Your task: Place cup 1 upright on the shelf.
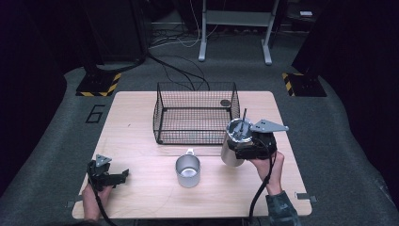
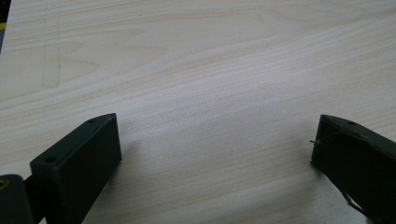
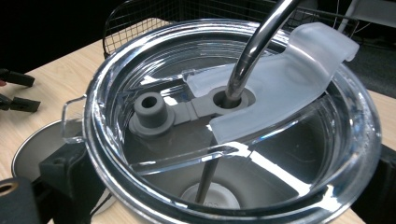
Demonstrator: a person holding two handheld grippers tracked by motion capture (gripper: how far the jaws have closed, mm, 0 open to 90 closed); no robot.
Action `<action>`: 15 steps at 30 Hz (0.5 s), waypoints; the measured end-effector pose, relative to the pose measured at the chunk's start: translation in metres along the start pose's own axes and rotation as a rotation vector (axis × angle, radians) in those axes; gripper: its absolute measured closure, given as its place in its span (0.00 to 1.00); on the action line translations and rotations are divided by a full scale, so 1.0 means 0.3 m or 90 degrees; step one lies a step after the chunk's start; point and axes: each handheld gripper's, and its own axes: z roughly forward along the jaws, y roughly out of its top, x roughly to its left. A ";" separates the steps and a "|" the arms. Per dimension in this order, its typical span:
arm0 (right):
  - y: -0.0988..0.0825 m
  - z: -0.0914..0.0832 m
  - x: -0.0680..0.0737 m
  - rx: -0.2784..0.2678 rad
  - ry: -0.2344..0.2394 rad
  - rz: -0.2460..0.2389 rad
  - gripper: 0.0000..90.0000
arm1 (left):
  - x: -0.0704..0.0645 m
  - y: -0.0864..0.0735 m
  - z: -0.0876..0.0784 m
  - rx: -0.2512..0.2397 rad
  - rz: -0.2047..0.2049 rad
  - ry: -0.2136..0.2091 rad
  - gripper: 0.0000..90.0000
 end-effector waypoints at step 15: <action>0.076 0.007 -0.001 -0.004 0.006 -0.015 0.04 | 0.001 0.000 -0.001 0.002 0.003 0.000 0.01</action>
